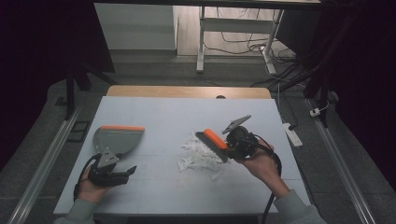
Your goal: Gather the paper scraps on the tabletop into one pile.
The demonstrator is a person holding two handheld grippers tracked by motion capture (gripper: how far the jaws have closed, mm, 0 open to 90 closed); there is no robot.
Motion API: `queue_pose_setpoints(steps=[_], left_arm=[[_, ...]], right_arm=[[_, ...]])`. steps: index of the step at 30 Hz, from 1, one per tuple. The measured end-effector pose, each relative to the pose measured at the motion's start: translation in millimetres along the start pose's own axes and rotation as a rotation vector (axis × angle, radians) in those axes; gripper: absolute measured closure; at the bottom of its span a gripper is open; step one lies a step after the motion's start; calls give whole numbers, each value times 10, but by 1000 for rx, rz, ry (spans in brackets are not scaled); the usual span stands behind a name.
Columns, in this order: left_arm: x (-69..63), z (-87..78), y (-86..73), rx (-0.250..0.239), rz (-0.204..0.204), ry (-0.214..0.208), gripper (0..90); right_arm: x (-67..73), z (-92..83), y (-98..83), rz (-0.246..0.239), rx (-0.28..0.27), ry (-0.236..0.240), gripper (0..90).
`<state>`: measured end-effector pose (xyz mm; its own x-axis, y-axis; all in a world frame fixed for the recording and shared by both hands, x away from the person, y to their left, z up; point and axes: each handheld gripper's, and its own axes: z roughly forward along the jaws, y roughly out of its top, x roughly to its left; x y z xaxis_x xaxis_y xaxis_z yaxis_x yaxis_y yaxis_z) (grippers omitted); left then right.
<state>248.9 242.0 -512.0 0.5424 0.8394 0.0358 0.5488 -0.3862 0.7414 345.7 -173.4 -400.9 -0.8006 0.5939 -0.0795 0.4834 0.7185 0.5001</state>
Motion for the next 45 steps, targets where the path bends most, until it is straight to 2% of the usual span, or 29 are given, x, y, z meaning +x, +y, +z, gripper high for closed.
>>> queue_pose_setpoints(steps=[2,6,9,11,13,15,18,21,25,29,31,33,36,39,40,42,45], left_arm=[[0,2,0,1,1,-1,271],[-6,3,2,1,2,-2,271],[-5,5,2,2,2,-1,271],[-4,5,1,3,2,-1,272],[-2,8,1,3,2,0,272],[-5,8,2,3,4,-1,273],[-6,4,1,2,4,0,272],[1,0,-1,1,1,0,272],[2,6,0,3,4,-3,273],[-6,13,5,5,7,-5,273],[-4,13,4,6,7,-5,273],[-1,15,3,6,6,-5,273],[-1,12,2,5,7,-5,273],[5,12,1,4,8,-6,273],[10,13,-1,5,7,-6,273],[22,17,-3,5,4,-8,273],[42,27,-9,6,3,-10,274]], right_arm=[[-112,22,-63,78,26,-30,706],[-319,137,-177,198,82,-77,706],[-410,261,-221,240,129,-91,706],[-427,348,-225,246,150,-87,706],[-412,383,-185,257,132,-68,707],[-351,431,-123,240,133,-54,707],[-241,490,-28,207,123,-8,707],[-196,431,44,227,63,69,707],[-221,249,115,217,0,36,706],[-313,89,217,215,-50,3,707],[-326,76,283,182,-67,0,706],[-316,126,394,146,-69,-5,706],[-317,315,583,83,-41,-20,706],[-359,558,785,71,-17,-14,706],[-382,632,850,81,-18,-14,706],[-423,760,965,141,-40,26,706],[-439,910,1094,188,-70,52,706]])
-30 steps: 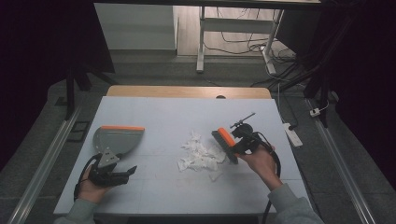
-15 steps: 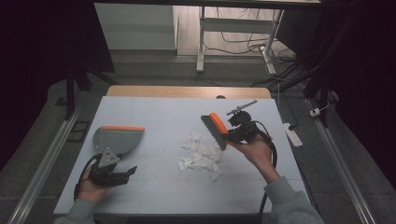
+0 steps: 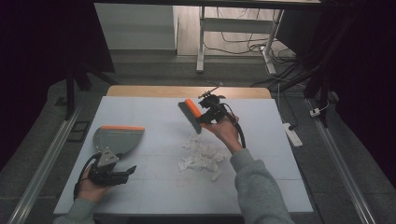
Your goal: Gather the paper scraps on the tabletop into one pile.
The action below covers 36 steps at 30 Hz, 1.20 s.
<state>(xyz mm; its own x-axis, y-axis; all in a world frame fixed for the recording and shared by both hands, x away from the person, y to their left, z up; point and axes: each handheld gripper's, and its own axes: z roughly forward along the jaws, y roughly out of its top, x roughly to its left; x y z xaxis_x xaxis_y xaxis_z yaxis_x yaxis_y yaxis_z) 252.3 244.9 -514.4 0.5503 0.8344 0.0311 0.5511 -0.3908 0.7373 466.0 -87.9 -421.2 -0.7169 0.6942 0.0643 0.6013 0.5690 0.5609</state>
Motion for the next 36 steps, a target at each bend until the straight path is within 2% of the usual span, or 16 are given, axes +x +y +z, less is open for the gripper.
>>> queue_pose_setpoints(steps=[4,6,9,10,12,15,18,19,21,23,25,29,36], left_arm=[[3,2,-1,-3,0,1,274],[3,3,0,-2,1,1,274],[3,5,0,0,2,1,274],[2,6,0,-1,0,2,274],[0,10,2,0,0,1,275],[-21,19,9,4,7,0,275],[-36,23,15,8,13,1,274],[-41,23,15,8,13,1,275],[-42,24,15,9,13,1,274],[-41,24,12,11,13,1,275],[-41,20,10,11,12,0,275],[-40,17,10,10,11,1,275],[-46,15,12,10,11,2,275]], right_arm=[[13,226,71,83,-38,55,706],[8,329,55,104,-27,69,706],[-18,423,-17,119,25,55,706],[-36,408,-53,127,29,36,706],[-93,339,-129,160,51,37,707],[-159,213,-288,175,80,25,707],[-190,83,-432,189,71,55,706],[-186,44,-454,179,68,56,706],[-165,-107,-492,156,18,45,707],[-176,-255,-503,156,-40,61,706],[-183,-382,-508,149,-69,56,707],[-194,-547,-551,144,-86,51,706],[-252,-697,-704,142,-106,41,706]])
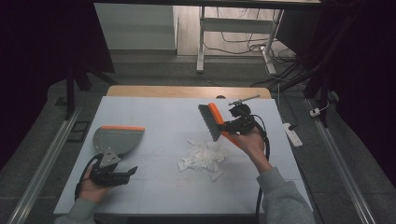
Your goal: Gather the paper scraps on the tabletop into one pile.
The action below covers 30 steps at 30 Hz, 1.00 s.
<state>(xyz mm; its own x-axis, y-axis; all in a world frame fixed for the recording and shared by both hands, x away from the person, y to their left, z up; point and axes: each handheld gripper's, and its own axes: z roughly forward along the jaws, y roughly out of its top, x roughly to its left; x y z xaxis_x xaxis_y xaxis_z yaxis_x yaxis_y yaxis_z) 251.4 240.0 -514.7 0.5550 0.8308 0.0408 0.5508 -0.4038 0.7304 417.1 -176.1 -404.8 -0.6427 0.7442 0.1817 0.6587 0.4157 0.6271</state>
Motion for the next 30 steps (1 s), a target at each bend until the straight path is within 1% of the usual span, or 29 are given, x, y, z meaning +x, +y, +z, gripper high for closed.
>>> queue_pose_setpoints(steps=[1,4,8,11,15,23,25,30], left_arm=[[0,-1,0,0,0,0,275],[0,-2,0,-1,-1,2,275],[0,-4,0,-2,-2,5,275],[-3,-3,1,-1,-1,5,275],[-6,-7,2,-3,-1,7,275],[2,-4,-3,-4,-7,8,275],[0,-2,-2,-4,-7,10,275],[-3,-5,-1,-4,-5,13,275]], right_arm=[[-10,-18,-22,1,-2,0,706],[-31,-81,-92,-22,-21,-6,706],[-59,-202,-185,-28,-49,7,707],[-74,-286,-273,-35,-59,16,706],[-88,-355,-423,-52,-63,15,706],[-107,-444,-742,-101,-73,2,706],[-108,-469,-823,-114,-77,-9,706],[-122,-545,-1043,-128,-90,-40,707]])
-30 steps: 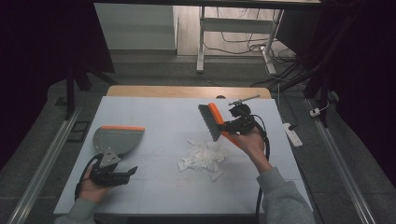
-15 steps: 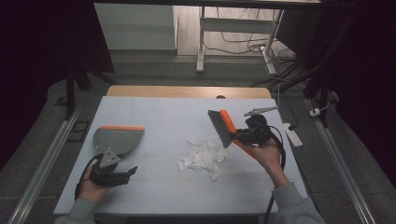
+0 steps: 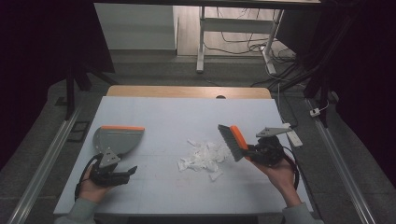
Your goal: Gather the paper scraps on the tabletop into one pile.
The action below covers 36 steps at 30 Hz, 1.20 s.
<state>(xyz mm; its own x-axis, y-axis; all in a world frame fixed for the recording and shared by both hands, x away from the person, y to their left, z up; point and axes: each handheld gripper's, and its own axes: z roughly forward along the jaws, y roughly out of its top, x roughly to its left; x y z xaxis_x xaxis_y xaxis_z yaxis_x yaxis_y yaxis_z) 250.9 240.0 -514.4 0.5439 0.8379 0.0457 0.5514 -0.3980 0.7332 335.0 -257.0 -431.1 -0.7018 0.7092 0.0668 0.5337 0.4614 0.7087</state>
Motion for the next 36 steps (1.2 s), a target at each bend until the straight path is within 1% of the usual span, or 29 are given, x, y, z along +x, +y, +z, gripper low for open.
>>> queue_pose_setpoints(steps=[5,7,9,12,15,20,23,25,36], left_arm=[[-6,-4,4,-2,3,3,275],[-7,-3,5,-2,4,4,275],[-7,-3,6,-2,6,3,275],[-10,-5,9,-2,8,3,275],[-14,-12,13,-6,10,4,275],[-25,-14,15,-7,13,4,275],[-26,-18,16,-9,13,4,275],[-27,-16,15,-8,13,4,275],[-27,-14,15,-6,15,4,275]], right_arm=[[5,-119,-221,-9,-30,-31,706],[-2,-166,-299,2,-49,-32,706],[-13,-201,-368,-2,-65,-38,706],[-42,-223,-453,-8,-62,-45,707],[-79,-231,-521,-2,-61,-48,707],[-100,-248,-547,-3,-68,-59,707],[-100,-246,-545,-8,-71,-58,706],[-103,-246,-544,-12,-66,-62,706],[-101,-234,-540,-15,-66,-60,706]])
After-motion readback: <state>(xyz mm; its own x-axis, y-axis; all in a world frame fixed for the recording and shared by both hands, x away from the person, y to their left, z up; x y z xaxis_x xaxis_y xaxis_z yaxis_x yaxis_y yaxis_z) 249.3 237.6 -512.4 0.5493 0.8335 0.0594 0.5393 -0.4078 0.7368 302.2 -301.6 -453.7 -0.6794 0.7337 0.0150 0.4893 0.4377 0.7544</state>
